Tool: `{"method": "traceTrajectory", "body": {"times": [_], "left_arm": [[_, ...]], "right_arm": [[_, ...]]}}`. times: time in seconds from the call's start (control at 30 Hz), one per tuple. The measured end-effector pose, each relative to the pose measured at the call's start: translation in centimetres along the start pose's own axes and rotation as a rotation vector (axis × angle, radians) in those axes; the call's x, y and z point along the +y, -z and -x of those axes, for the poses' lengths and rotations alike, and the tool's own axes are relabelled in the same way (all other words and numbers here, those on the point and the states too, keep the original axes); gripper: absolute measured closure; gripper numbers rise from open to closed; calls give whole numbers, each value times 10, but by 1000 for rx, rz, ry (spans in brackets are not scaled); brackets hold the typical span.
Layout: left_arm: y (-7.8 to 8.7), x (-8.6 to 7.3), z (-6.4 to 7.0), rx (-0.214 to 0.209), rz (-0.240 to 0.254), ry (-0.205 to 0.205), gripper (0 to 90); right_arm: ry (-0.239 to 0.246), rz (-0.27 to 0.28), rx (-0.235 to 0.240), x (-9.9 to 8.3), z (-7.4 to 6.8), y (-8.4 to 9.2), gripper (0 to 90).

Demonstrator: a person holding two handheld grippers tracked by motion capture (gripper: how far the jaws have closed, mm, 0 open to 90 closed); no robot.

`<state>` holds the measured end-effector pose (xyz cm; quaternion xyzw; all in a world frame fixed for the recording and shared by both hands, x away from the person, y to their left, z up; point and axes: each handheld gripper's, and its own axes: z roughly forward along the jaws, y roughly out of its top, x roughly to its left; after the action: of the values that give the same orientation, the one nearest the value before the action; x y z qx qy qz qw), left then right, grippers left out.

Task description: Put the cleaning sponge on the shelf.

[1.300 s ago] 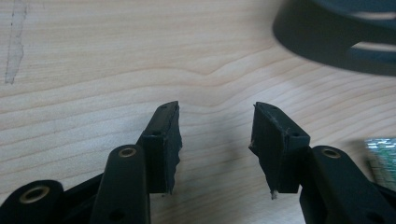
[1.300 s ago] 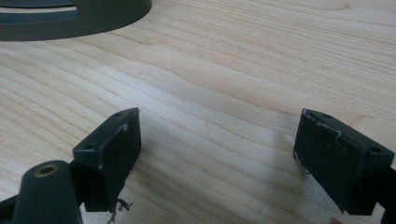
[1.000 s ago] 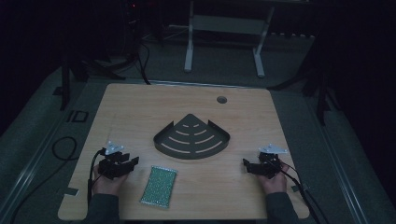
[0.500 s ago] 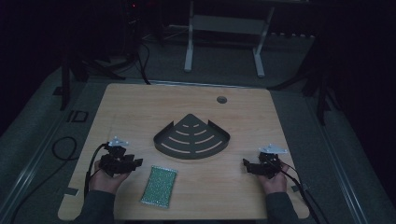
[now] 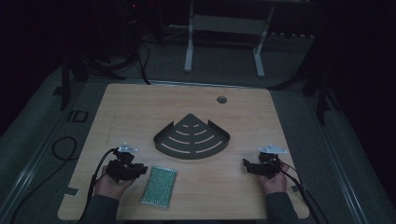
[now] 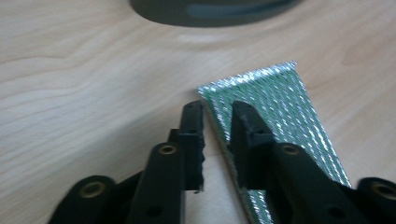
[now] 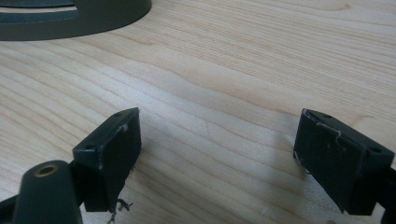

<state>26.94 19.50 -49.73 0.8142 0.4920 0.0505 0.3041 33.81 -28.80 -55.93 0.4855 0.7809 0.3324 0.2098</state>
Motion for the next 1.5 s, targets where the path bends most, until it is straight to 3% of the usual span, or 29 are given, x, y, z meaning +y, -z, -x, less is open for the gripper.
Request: {"method": "traceTrajectory", "body": {"times": [0.17, 0.3, 0.53, 0.67, 0.73, 1.1, 1.4, 1.5], "left_arm": [[-6, -3, 9, -28, -37, -32, 895], [-13, -5, 15, -48, -84, -55, 900], [-20, -8, 23, -85, -119, -73, 900], [-25, -9, 21, -61, -150, -82, 900], [-26, -9, 18, -61, -146, -73, 900], [-24, -2, 1, 26, -139, -49, 900], [-23, 6, -10, 45, -158, -50, 900], [-18, 11, -15, 29, -131, -42, 898]], "right_arm": [[1, 1, 0, 0, 0, 0, 143], [1, 0, 0, 0, 0, 0, 143], [1, 0, 0, 0, 0, 0, 144], [1, 1, 0, 0, 0, 0, 143], [1, 0, 0, 0, 0, 0, 144], [1, 0, 0, 0, 0, 0, 143], [1, 1, 0, 0, 0, 0, 143], [0, 1, 0, 0, 0, 0, 144]]}}
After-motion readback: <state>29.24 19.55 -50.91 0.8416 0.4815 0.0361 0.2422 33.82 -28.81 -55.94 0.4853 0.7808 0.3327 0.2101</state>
